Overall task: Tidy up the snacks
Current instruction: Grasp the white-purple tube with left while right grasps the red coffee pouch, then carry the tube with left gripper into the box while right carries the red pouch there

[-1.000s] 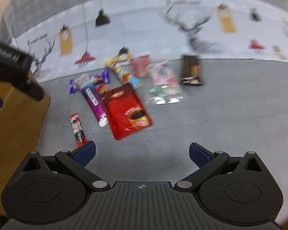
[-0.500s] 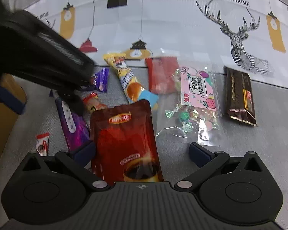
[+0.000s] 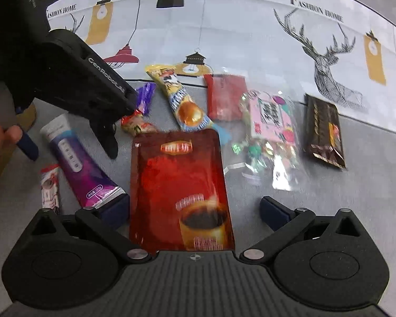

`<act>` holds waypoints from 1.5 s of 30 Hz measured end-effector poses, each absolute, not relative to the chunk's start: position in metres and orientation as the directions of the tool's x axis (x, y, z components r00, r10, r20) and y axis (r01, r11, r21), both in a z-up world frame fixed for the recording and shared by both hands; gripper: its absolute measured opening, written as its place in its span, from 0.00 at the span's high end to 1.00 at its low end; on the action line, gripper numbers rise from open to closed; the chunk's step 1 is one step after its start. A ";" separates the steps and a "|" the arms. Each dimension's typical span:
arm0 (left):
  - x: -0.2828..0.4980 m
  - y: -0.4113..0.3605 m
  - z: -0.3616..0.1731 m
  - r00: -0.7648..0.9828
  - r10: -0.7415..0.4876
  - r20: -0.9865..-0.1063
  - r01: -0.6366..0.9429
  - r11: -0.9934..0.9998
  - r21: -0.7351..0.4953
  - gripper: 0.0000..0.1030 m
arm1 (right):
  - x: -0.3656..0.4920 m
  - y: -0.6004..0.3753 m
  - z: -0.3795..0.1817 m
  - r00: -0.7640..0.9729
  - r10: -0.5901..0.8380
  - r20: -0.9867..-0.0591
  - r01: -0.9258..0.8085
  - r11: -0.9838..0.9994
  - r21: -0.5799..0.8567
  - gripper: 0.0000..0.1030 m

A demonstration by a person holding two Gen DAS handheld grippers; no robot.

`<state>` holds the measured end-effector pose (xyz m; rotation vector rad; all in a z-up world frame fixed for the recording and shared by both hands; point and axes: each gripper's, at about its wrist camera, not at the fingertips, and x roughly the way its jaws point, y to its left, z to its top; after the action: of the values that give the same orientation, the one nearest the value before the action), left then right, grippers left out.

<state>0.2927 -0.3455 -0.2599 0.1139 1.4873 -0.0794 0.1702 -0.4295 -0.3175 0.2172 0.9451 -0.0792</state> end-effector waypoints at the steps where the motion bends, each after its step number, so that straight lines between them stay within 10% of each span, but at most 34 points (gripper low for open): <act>1: 0.295 -0.347 -0.258 0.084 0.019 -0.996 0.131 0.991 0.030 0.02 | 0.172 -0.428 -0.317 0.582 0.027 -0.813 0.160 0.976 0.147 0.08; 3: 0.296 -0.352 -0.245 0.095 0.002 -0.996 0.141 0.990 0.016 0.25 | 0.171 -0.425 -0.310 0.594 0.048 -0.803 0.138 0.977 0.160 0.33; 5: 0.296 -0.359 -0.234 0.109 -0.018 -0.994 0.148 0.989 -0.001 0.50 | 0.166 -0.418 -0.303 0.583 0.020 -0.812 0.144 0.981 0.128 0.40; 9: 0.297 -0.354 -0.217 0.119 -0.103 -0.988 0.152 0.985 -0.085 0.69 | 0.147 -0.426 -0.298 0.560 -0.009 -0.828 0.272 0.947 0.174 0.47; 25: 0.213 -0.326 -0.127 0.369 -0.271 -0.889 0.429 0.898 -0.096 0.78 | 0.077 -0.445 -0.250 0.591 -0.106 -0.800 0.513 0.815 0.271 0.47; 45: 0.080 -0.180 0.002 0.524 -0.417 -0.742 0.481 0.864 -0.146 0.79 | 0.001 -0.366 -0.120 0.726 -0.055 -0.685 0.381 0.862 0.335 0.47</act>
<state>0.0798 -0.1796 0.0018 0.0806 0.8656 -0.5380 0.0009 -0.3658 -0.1197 0.4829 0.7238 -0.2509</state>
